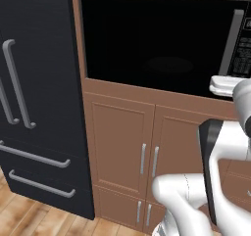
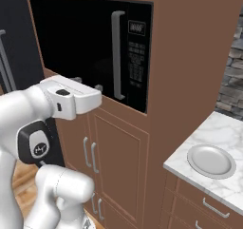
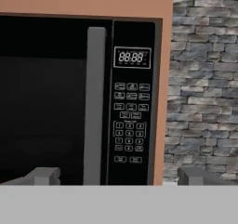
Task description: Pick the marshmallow from the counter and place it in the microwave. Then turn on the microwave.
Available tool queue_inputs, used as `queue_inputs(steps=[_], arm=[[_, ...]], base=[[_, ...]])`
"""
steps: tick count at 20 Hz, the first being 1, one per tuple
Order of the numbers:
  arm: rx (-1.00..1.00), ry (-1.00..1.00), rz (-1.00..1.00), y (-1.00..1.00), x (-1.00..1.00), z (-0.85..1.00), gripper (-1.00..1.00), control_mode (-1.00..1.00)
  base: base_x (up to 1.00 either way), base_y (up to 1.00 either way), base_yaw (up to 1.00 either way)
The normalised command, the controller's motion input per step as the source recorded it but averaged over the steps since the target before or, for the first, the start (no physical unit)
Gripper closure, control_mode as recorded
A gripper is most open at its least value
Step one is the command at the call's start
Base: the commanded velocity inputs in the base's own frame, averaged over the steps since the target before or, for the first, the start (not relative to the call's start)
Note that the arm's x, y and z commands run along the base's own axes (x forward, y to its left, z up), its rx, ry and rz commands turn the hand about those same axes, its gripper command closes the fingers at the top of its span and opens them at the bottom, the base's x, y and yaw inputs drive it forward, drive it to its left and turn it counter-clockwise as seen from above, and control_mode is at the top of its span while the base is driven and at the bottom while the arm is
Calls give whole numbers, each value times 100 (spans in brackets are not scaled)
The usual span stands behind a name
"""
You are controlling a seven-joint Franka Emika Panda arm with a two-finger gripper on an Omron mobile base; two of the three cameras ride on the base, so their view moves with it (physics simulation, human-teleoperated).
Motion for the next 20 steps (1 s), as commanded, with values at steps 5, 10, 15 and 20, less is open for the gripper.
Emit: queue_inputs(steps=[5,10,15,20], arm=[[0,-1,1,-14,-11,-29,-100,-100],[0,-4,1,-7,-1,-35,-100,-100],[0,-6,1,-6,0,-36,-100,-100],[0,-9,1,-9,0,-36,-100,-100]], base=[[0,0,0],[0,0,0],[0,0,0],[0,0,0]])
